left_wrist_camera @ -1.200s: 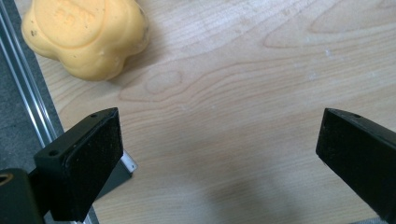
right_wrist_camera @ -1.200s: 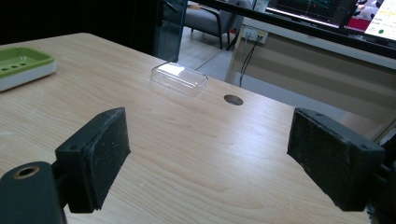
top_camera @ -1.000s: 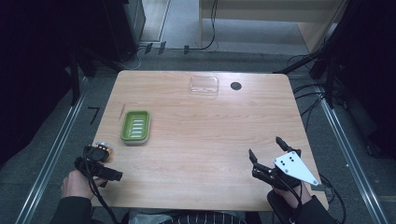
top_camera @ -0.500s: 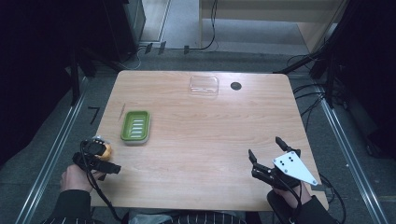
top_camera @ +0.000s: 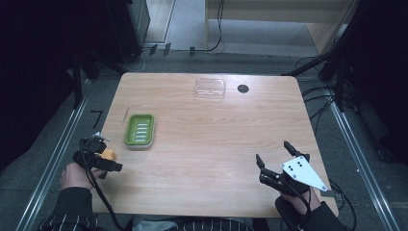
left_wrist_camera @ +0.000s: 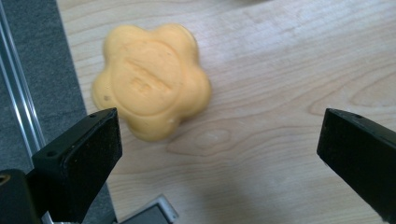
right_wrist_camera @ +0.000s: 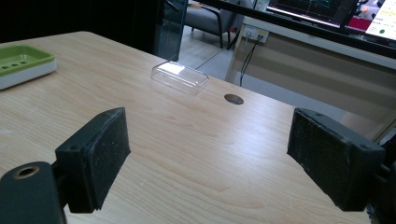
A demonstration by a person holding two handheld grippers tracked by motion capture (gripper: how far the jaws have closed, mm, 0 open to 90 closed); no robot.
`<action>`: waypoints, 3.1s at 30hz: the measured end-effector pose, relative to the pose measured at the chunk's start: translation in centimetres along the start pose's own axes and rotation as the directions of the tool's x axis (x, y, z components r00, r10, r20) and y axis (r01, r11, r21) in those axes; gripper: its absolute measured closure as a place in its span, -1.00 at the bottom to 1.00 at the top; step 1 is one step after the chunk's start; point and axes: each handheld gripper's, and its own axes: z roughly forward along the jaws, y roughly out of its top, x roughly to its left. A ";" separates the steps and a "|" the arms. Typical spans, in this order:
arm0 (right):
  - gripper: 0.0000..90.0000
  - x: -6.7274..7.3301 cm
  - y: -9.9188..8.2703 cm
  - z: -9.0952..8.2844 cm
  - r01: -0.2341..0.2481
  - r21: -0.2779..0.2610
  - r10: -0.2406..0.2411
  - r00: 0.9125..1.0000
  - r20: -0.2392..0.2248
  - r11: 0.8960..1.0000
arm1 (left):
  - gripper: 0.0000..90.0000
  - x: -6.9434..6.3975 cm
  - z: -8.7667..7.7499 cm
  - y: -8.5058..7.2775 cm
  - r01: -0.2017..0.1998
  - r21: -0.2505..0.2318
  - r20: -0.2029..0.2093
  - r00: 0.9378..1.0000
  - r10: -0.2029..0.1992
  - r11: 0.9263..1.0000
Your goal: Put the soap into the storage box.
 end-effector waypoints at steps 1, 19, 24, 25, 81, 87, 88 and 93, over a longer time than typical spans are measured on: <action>-0.71 0.0 0.0 0.0 0.000 0.000 0.000 1.000 0.000 1.000 | -0.99 0.2 0.0 0.1 0.008 -0.002 0.002 1.000 -0.008 1.000; -0.70 0.0 0.0 0.0 0.004 0.001 -0.004 1.000 -0.002 1.000 | -0.99 2.4 1.2 2.1 0.047 0.022 0.015 0.999 -0.047 0.999; -0.71 0.0 0.0 0.1 0.004 0.001 -0.004 1.000 -0.001 1.000 | -0.99 3.1 2.0 2.6 0.046 0.062 0.028 0.998 -0.048 0.997; -0.70 0.0 0.0 0.1 0.004 0.001 -0.004 1.000 -0.001 1.000 | -0.99 3.2 2.2 2.7 0.048 0.067 0.026 0.998 -0.050 0.997; -0.71 0.0 0.0 0.0 -0.001 -0.002 0.001 1.000 0.003 1.000 | -0.42 3.5 3.9 3.1 0.024 0.108 0.007 1.000 -0.025 0.994; -0.70 0.0 0.0 0.0 0.000 -0.002 0.000 1.000 0.002 1.000 | -0.42 3.6 3.7 3.1 0.023 0.093 -0.006 1.000 -0.023 0.995; -0.70 0.0 0.0 0.0 -0.001 -0.002 0.001 1.000 0.002 1.000 | -0.42 3.6 3.6 3.1 0.023 0.092 -0.007 1.000 -0.022 0.996; -0.71 0.0 0.0 0.0 0.000 -0.001 0.000 1.000 0.002 1.000 | -0.43 3.6 3.5 3.3 0.020 0.082 -0.012 1.000 -0.019 0.996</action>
